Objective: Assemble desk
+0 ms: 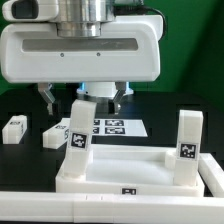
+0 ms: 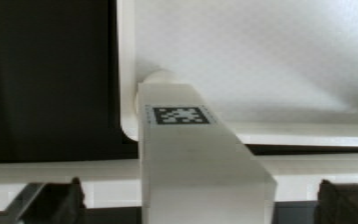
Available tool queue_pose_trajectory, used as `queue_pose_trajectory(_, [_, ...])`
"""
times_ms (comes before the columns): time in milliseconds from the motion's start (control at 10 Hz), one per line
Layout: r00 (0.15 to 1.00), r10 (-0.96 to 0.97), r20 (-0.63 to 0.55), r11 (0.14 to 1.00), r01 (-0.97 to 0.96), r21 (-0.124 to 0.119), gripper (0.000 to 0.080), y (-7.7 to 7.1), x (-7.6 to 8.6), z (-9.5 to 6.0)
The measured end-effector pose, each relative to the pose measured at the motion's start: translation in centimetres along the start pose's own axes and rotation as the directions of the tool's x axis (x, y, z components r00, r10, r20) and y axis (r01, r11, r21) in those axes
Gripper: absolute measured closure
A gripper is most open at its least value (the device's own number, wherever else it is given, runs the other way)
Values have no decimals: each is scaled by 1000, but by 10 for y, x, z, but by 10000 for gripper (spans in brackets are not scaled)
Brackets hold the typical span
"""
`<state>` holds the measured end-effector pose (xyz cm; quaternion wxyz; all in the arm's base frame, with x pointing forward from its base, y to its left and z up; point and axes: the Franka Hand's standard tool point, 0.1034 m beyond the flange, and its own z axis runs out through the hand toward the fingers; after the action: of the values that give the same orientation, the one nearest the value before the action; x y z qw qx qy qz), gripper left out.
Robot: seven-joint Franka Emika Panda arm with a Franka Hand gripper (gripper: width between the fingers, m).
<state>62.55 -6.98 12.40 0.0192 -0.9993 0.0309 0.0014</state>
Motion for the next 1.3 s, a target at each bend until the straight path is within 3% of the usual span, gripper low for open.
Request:
queue_pose_trajectory(200, [1000,1,-1,1000,-1,-1,166,1,0,0])
queue_pose_trajectory(300, [1000,0,-1,1000,0,-1,337,2,0,0])
queue_pose_trajectory(400, [1000,-5,-3,1000,5,-1,337,4,0,0])
queue_pose_trajectory(500, [1000,-5,-7,1000,5,-2,508,5,1,0])
queue_pose_trajectory(1100, [999,41,-8,999,-41,0,508,5,1,0])
queue_pose_trajectory(1300, [970,242,-5,970,-242,8,507,4,0,0])
